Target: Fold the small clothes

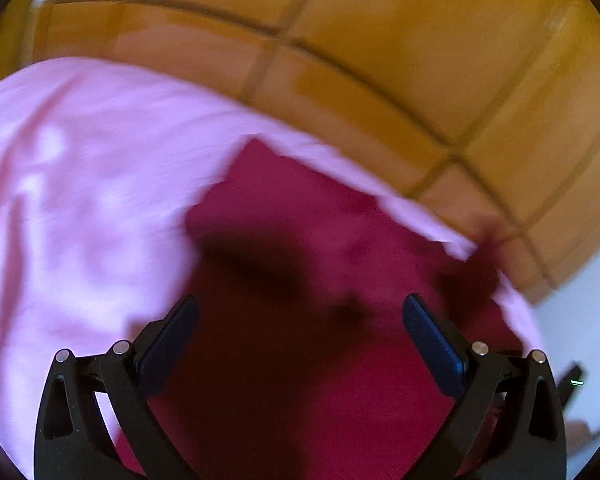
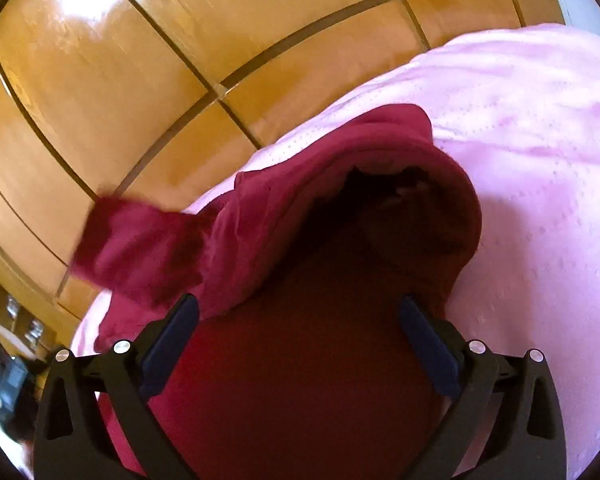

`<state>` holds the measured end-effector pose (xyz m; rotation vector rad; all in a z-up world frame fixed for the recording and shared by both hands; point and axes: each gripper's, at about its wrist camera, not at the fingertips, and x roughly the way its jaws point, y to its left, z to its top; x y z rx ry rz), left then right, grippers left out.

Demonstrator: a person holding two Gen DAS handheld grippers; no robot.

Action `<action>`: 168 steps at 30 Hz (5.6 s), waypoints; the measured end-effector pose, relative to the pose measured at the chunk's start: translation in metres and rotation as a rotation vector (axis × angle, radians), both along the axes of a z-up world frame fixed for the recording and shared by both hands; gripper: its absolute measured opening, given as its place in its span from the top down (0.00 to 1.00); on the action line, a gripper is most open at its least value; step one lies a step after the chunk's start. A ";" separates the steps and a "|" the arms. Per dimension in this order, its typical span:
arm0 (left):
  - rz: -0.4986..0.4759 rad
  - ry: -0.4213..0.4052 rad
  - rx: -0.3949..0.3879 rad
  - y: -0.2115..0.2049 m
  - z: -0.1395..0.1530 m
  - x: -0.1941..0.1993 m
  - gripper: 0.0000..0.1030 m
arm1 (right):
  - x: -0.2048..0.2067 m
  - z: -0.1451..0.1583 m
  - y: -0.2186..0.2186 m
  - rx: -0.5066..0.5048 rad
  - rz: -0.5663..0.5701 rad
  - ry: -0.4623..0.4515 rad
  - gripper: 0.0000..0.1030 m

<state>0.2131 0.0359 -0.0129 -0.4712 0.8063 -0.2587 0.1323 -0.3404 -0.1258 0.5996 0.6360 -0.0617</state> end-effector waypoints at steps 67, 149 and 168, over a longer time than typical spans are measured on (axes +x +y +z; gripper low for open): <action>-0.232 -0.016 0.121 -0.052 -0.041 0.039 0.25 | -0.020 -0.003 -0.020 0.085 -0.148 -0.091 0.04; -0.261 -0.014 0.151 0.067 -0.048 -0.127 0.02 | -0.070 0.038 0.003 -0.162 0.155 0.046 0.03; -0.373 0.090 -0.019 0.095 -0.055 -0.148 0.52 | -0.161 -0.018 -0.033 0.331 0.357 0.173 0.54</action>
